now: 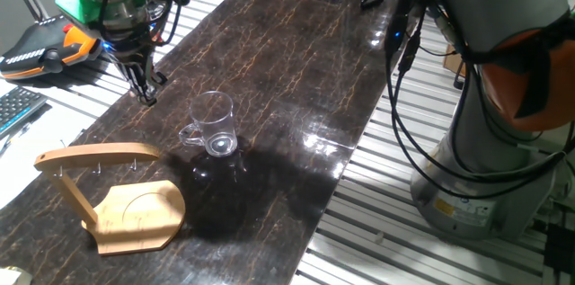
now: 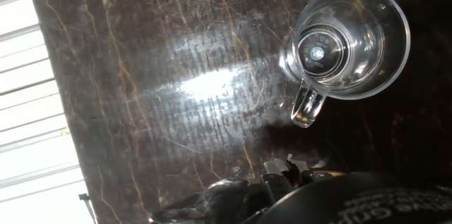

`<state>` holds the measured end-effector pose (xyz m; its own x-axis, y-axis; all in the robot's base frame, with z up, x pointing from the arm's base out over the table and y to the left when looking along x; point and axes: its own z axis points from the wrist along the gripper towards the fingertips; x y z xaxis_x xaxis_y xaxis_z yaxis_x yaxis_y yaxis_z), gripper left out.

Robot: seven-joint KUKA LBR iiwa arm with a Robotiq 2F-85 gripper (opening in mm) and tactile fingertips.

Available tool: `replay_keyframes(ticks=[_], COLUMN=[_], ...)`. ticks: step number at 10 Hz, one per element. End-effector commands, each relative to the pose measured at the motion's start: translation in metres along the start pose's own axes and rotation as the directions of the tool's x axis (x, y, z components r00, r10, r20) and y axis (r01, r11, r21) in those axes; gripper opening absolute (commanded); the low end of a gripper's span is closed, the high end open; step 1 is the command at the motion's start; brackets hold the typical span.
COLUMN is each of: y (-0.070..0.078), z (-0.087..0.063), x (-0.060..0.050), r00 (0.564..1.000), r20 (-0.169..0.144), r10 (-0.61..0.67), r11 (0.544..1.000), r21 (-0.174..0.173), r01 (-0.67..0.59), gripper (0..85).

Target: Take the cup off the cup rack

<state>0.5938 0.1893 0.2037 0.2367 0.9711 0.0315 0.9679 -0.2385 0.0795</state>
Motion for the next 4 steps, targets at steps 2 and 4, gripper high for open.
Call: replay_keyframes(ticks=[2,4], y=[0.0004,0.0006], z=[-0.0001,-0.0002], x=[-0.0005,-0.0001], r00=[1.0,1.0], r20=[-0.002,-0.001], r10=[-0.015,-0.018], r11=[1.0,1.0], r21=[-0.006,-0.009], r01=[0.015,0.018], gripper=[2.0,2.0])
